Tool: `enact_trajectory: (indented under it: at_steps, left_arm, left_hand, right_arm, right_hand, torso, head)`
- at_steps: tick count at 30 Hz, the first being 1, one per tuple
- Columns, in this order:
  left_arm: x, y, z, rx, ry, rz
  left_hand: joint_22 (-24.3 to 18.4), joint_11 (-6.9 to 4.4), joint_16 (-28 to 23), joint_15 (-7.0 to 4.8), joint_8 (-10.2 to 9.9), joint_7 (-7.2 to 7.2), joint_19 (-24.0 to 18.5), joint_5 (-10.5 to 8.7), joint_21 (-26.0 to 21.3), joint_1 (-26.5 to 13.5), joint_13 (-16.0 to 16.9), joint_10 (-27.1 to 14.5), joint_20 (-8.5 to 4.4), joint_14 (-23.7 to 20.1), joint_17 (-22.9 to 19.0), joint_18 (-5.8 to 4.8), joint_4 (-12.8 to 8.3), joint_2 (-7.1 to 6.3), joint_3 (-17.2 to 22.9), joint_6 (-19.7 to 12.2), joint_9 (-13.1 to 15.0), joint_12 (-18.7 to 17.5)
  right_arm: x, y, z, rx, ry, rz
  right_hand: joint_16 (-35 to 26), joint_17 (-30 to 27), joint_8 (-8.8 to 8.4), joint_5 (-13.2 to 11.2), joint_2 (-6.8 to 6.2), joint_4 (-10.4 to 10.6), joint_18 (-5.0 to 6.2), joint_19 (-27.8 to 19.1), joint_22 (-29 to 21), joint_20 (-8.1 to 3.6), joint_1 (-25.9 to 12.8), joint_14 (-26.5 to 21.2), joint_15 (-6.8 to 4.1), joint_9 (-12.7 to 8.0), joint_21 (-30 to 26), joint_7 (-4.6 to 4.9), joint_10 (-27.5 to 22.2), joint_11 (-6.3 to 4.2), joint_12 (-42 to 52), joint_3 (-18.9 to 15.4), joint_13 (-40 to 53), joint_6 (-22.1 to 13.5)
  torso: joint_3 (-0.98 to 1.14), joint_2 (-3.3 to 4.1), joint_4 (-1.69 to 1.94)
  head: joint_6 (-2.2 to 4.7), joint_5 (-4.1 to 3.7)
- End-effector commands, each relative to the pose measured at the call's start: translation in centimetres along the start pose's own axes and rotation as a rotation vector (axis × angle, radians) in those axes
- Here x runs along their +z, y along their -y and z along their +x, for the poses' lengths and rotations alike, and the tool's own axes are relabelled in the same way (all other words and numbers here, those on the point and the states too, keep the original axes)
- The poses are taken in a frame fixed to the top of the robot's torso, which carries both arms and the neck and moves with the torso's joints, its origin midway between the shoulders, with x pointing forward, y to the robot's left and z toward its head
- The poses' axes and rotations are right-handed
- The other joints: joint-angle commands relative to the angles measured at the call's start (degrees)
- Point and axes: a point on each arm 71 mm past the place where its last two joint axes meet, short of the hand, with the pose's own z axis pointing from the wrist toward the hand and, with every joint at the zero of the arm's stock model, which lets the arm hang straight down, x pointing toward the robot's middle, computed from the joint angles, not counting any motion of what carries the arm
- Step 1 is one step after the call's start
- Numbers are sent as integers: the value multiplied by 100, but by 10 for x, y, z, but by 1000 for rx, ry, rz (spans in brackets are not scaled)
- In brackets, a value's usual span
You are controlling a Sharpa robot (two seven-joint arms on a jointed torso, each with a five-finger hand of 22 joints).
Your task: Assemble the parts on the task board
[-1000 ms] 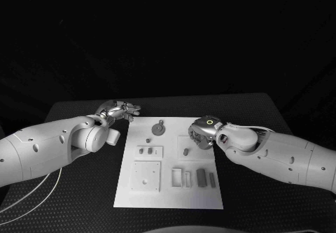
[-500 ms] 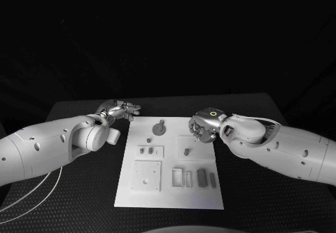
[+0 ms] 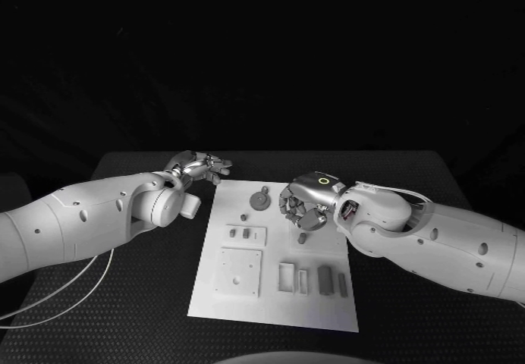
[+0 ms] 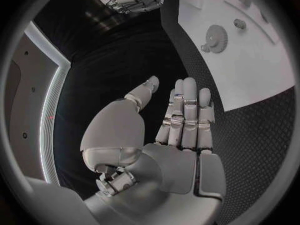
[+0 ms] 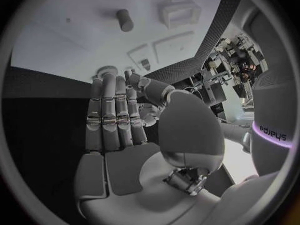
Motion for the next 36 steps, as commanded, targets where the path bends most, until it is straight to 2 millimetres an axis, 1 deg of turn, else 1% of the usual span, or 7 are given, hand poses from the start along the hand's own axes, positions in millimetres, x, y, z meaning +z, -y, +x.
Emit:
enact_trajectory:
  at_steps: [1, 3, 8, 18, 24, 30, 36]
  left_arm:
    - [3, 2, 3, -2, -10, 8]
    - [4, 3, 5, -2, -10, 9]
    - [7, 5, 7, 0, -9, 15]
    - [11, 8, 9, 4, -3, 24]
    - [12, 9, 11, 3, -9, 25]
    - [13, 10, 13, 2, -14, 26]
    - [13, 10, 15, 2, -18, 26]
  left_hand:
    - [-1, 45, -28, 6, 39, 6, 38, 9, -28, -51, 7, -11, -234, 53, 7, 12, -3, -1, -25, -34, -10, 6]
    - [-1, 45, -29, 6, 40, 6, 38, 9, -29, -52, 7, -11, -234, 52, 7, 12, -3, -1, -25, -34, -10, 6]
    - [-1, 46, -31, 6, 41, 6, 37, 9, -31, -52, 7, -12, -234, 52, 8, 12, -3, -1, -25, -33, -11, 6]
    - [0, 45, -38, 8, 45, 5, 33, 9, -36, -53, 9, -11, -233, 48, 8, 12, -3, 1, -25, -32, -13, 7]
    - [1, 45, -43, 8, 47, 4, 31, 9, -40, -53, 10, -10, -232, 46, 9, 11, -3, 2, -25, -31, -14, 7]
    - [1, 46, -46, 9, 49, 4, 28, 9, -43, -54, 10, -10, -231, 45, 9, 10, -3, 3, -25, -30, -15, 8]
    - [2, 46, -49, 9, 50, 4, 26, 9, -46, -55, 11, -10, -230, 45, 10, 9, -3, 3, -26, -31, -17, 8]
  right_arm:
    - [7, -14, 5, 43, -11, -43]
    - [11, -22, 10, 49, -19, -63]
    - [19, -42, 28, 5, -30, -114]
    - [26, -65, 57, -6, -73, -166]
    - [26, -72, 68, -3, -97, -178]
    - [26, -77, 79, 3, -112, -188]
    - [27, -80, 81, 7, -115, -194]
  right_hand:
    - [-23, 11, -18, -6, 19, -39, 36, 30, 8, -2, -41, 45, 4, 11, 15, 17, -22, 12, -7, -10, 11, 27]
    - [-34, 23, -25, -4, 42, -55, 36, 27, 11, -1, -49, 46, 5, 17, 14, 20, -27, 14, -12, -27, 24, 23]
    - [-51, 40, -35, -3, 70, -81, 36, 23, 14, 0, -57, 49, 6, 25, 13, 23, -34, 15, -19, -45, 43, 20]
    - [-62, 56, -40, -2, 78, -104, 36, 26, 17, -1, -58, 58, 4, 33, 15, 21, -32, 14, -21, -51, 60, 25]
    - [-68, 63, -43, -2, 84, -112, 36, 29, 18, -2, -60, 62, 3, 37, 16, 21, -32, 14, -22, -53, 68, 26]
    - [-75, 69, -46, -1, 91, -120, 36, 30, 19, -2, -63, 65, 3, 40, 17, 21, -33, 14, -25, -55, 76, 26]
    - [-82, 76, -50, -1, 96, -128, 36, 31, 20, -2, -67, 67, 3, 43, 17, 22, -34, 14, -27, -57, 84, 27]
  torso:
    - [-8, -7, -1]
    - [-10, -11, -1]
    - [-37, -35, -2]
    - [-23, -9, 18]
    - [-25, -8, 10]
    - [-10, -6, 6]
    - [-10, -14, 9]
  head:
    - [-28, 189]
    - [-32, 280]
    - [-83, 465]
    - [-154, 696]
    - [-201, 759]
    - [-262, 819]
    - [-299, 857]
